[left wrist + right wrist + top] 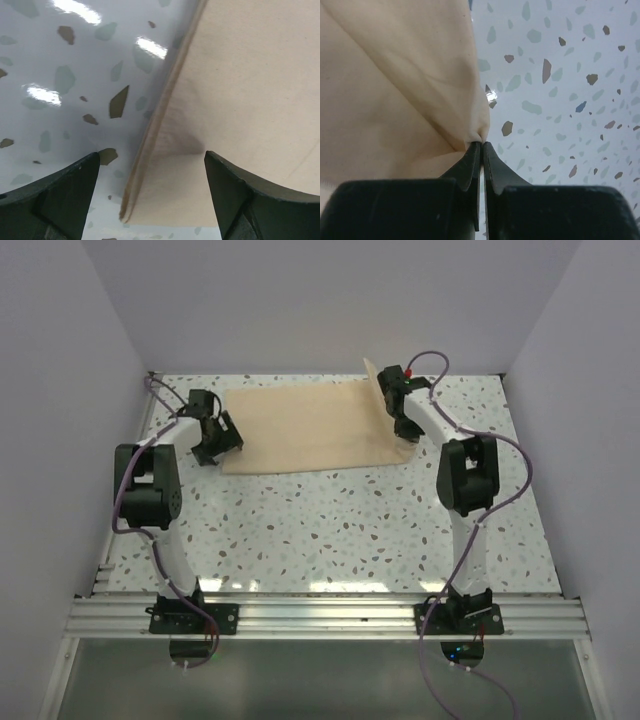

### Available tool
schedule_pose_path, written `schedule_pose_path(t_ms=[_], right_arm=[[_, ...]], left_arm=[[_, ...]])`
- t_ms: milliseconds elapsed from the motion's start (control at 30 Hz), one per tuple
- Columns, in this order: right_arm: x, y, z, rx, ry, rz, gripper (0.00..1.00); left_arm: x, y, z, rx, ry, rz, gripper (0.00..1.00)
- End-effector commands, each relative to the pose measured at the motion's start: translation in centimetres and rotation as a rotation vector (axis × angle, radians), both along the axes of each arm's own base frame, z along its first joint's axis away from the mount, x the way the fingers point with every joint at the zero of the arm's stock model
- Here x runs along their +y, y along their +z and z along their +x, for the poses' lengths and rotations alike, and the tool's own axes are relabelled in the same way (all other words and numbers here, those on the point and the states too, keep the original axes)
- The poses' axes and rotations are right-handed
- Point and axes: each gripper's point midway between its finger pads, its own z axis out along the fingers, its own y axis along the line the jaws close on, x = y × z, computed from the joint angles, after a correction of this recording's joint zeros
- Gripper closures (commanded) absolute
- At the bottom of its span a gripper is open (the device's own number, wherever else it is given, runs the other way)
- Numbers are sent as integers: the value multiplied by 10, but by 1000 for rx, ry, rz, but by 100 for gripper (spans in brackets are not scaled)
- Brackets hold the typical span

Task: Open and lay out the surgical kit
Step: Open the surgical kit at the center of the board.

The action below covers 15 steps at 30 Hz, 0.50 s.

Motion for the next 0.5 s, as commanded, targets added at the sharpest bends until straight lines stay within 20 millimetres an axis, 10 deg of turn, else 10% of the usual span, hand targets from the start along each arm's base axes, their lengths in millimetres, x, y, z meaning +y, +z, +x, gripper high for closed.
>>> schedule_pose_path(t_ms=[0, 167, 267, 333, 467], right_arm=[[-50, -22, -21, 114, -144, -52, 100], [-98, -52, -53, 222, -290, -64, 100], [-131, -62, -71, 283, -391, -61, 98], [-155, -62, -78, 293, -457, -44, 54], [-170, -50, -74, 254, -474, -26, 6]], left_arm=[[-27, 2, 18, -33, -76, -7, 12], [-37, -8, 11, -10, -91, -10, 36], [-40, -17, 10, 9, -99, -14, 70], [-38, -22, 10, 25, -97, -9, 100], [-38, -23, 10, 16, -102, -5, 100]])
